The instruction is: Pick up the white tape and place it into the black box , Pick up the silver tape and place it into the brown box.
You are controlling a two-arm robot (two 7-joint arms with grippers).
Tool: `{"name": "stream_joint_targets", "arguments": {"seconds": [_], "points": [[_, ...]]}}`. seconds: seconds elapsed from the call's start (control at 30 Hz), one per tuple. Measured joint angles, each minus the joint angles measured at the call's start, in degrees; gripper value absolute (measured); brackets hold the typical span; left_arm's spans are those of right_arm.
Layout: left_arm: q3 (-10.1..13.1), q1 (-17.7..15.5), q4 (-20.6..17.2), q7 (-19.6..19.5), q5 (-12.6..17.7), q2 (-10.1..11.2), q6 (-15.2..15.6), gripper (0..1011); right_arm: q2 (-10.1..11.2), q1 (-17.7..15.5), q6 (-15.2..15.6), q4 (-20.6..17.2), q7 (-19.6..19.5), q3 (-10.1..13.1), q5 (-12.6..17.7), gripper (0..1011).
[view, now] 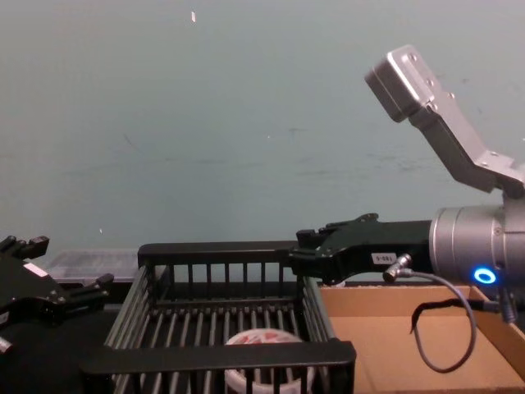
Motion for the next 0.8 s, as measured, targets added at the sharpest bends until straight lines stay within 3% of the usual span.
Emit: {"name": "stream_joint_targets", "arguments": {"seconds": [0.6,0.8], "points": [[0.00,0.00,0.00,0.00,0.00,0.00,0.00,1001,0.05,-0.07,0.09,-0.06,0.01,0.00,0.07,929],[0.00,0.00,0.00,0.00,0.00,0.00,0.00,1001,0.05,-0.07,0.09,-0.06,0.01,0.00,0.07,1002]]}}
